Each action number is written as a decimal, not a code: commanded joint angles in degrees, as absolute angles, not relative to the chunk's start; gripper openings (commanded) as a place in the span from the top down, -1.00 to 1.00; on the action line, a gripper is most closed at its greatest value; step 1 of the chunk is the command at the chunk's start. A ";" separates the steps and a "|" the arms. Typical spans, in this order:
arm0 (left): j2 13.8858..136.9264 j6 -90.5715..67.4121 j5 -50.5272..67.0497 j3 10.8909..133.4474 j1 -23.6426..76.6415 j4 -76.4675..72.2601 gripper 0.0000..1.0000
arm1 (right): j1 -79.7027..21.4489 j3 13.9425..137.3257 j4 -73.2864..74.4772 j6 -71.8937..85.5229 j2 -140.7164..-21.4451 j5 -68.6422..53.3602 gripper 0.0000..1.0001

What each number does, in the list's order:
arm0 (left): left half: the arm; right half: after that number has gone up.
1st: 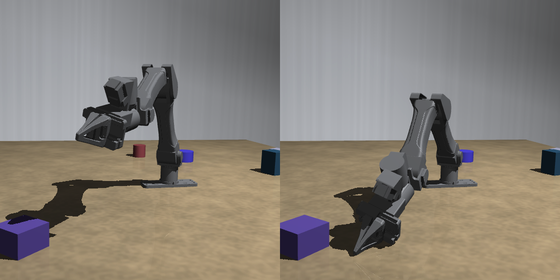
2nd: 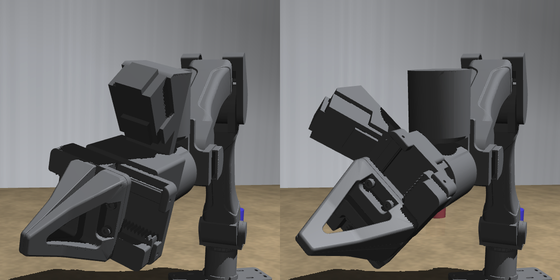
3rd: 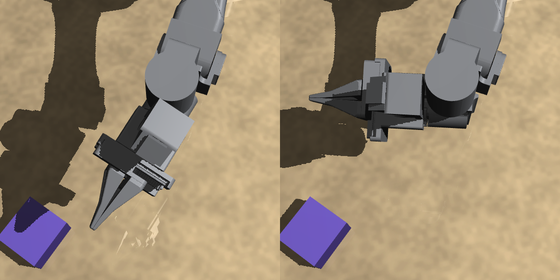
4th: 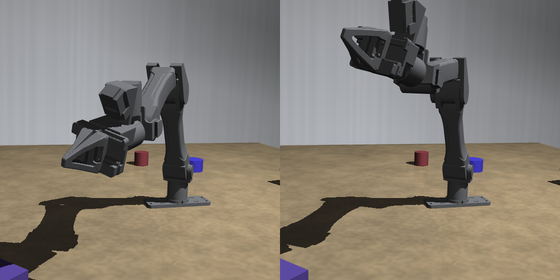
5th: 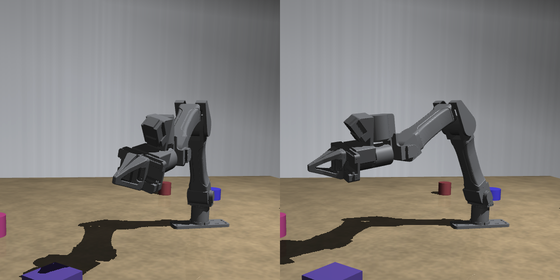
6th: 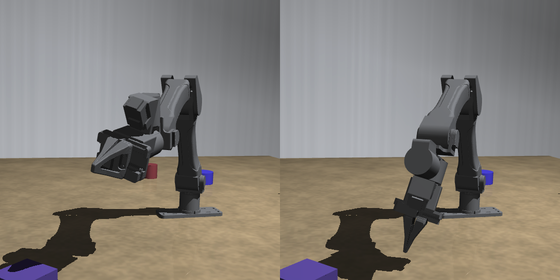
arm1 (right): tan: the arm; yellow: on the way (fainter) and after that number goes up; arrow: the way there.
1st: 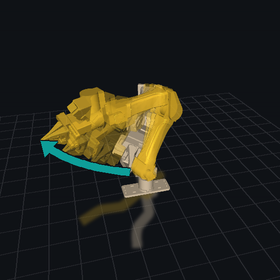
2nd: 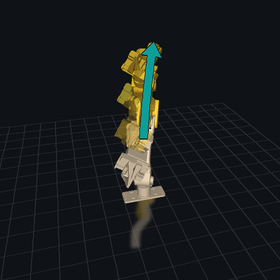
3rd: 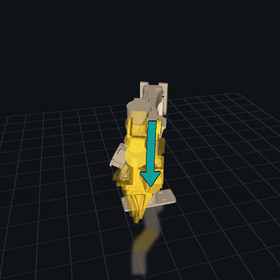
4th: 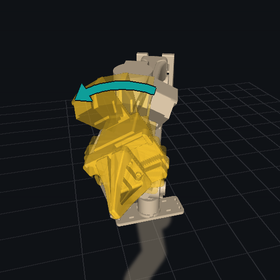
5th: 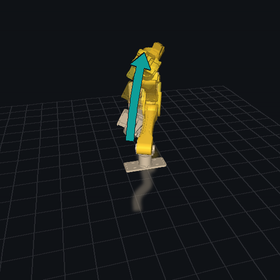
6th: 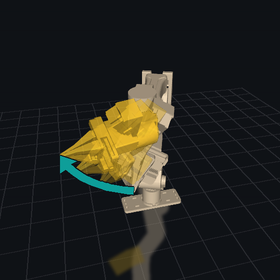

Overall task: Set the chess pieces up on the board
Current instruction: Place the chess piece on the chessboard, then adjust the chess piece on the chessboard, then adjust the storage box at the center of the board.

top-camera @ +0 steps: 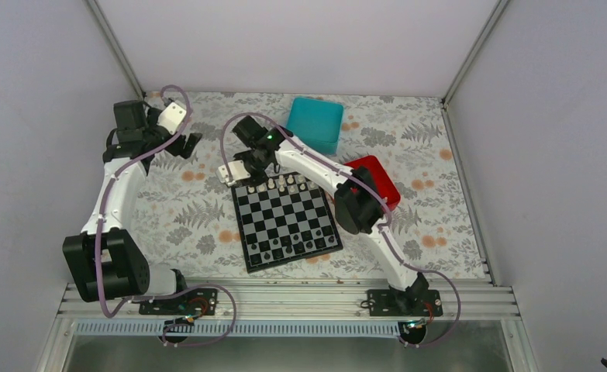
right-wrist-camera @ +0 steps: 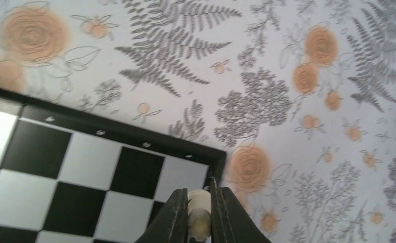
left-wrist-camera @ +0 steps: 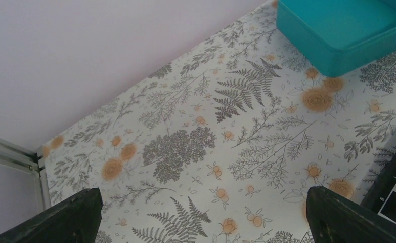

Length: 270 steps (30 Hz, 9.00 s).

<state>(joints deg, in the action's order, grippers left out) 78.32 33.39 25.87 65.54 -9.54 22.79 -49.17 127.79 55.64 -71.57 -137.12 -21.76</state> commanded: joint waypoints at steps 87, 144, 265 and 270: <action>88.42 33.28 24.72 65.38 -2.81 19.78 -1.00 | -35.33 103.80 61.11 -64.33 -118.55 -19.36 0.38; 85.16 33.30 24.67 61.63 -2.53 18.24 -1.00 | -40.43 105.52 54.06 -59.54 -126.33 -15.40 0.52; 88.04 35.28 19.25 73.95 -1.64 22.87 -1.00 | -9.46 79.12 48.59 -63.67 -99.07 4.41 0.29; 90.03 37.93 16.76 80.29 3.06 26.25 -1.00 | -6.73 82.38 49.60 -59.31 -102.90 5.70 0.37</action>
<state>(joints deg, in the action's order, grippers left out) 88.12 34.94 19.35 74.56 -0.36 22.83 -9.37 79.99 52.23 -62.28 -100.71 2.76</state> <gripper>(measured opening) 0.999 0.340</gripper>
